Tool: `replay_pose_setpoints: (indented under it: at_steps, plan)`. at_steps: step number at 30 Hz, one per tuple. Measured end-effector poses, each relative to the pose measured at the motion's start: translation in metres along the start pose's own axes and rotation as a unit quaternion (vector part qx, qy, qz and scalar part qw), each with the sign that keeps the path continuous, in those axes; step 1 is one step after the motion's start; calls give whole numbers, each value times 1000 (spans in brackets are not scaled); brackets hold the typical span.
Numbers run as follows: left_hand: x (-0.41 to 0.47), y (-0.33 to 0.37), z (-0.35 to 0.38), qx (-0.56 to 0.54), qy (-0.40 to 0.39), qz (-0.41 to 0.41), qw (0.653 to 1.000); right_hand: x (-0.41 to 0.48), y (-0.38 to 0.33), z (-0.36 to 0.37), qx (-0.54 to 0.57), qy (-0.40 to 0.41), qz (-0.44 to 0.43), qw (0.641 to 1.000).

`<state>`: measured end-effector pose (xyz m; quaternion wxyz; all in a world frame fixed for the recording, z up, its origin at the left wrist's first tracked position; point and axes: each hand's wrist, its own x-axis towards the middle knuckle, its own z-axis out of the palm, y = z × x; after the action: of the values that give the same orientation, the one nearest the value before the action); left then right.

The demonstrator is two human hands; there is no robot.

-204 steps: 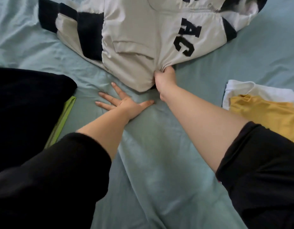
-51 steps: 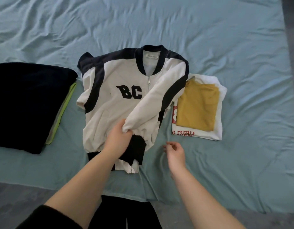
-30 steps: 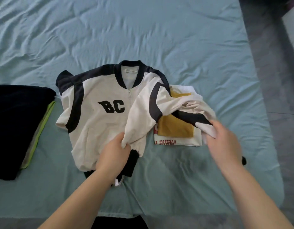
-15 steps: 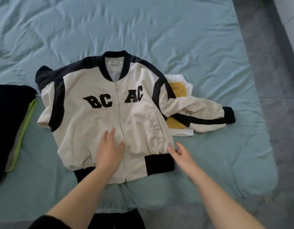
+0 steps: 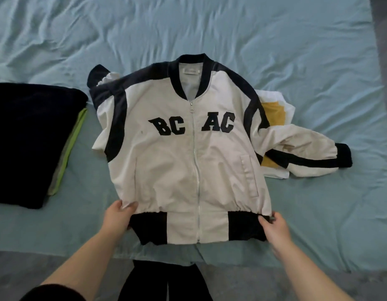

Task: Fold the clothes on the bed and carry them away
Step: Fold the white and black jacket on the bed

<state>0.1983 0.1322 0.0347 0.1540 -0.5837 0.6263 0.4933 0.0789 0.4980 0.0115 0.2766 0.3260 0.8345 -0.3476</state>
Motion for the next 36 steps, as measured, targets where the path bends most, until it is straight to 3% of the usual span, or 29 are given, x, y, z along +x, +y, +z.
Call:
replay_pose_setpoints:
  at_steps: [5,7,9,12,15,17,20,24,26,31,36]
  plan:
    - [-18,-29,-8,30,-74,-41,996,-25,3,-3,-125,26,1,992]
    - [-13,-22,-16,-1,-111,-47,993,-41,-13,4,-228,87,-84,966]
    - [3,-6,-25,-36,-102,-44,993,-60,-36,25,-277,96,-208,933]
    - [47,31,-40,-128,-34,-76,988,-93,-74,78,-285,-15,-352,891]
    - [79,72,-45,-282,-28,-54,958,-121,-113,139,-226,-156,-427,862]
    - [85,92,-43,-285,-21,-5,958,-136,-142,172,-136,-212,-418,873]
    - [69,106,-34,-232,-17,68,970,-147,-190,207,24,-278,-328,903]
    - [23,105,-13,-175,-186,147,956,-136,-240,222,116,-248,-222,936]
    - [18,97,-17,-205,-253,118,938,-119,-251,218,145,-212,-160,953]
    - [63,98,-49,-305,-66,-38,949,-80,-250,201,120,-181,-111,970]
    - [101,147,-40,-304,-142,-44,941,-62,-238,195,131,-220,-80,963]
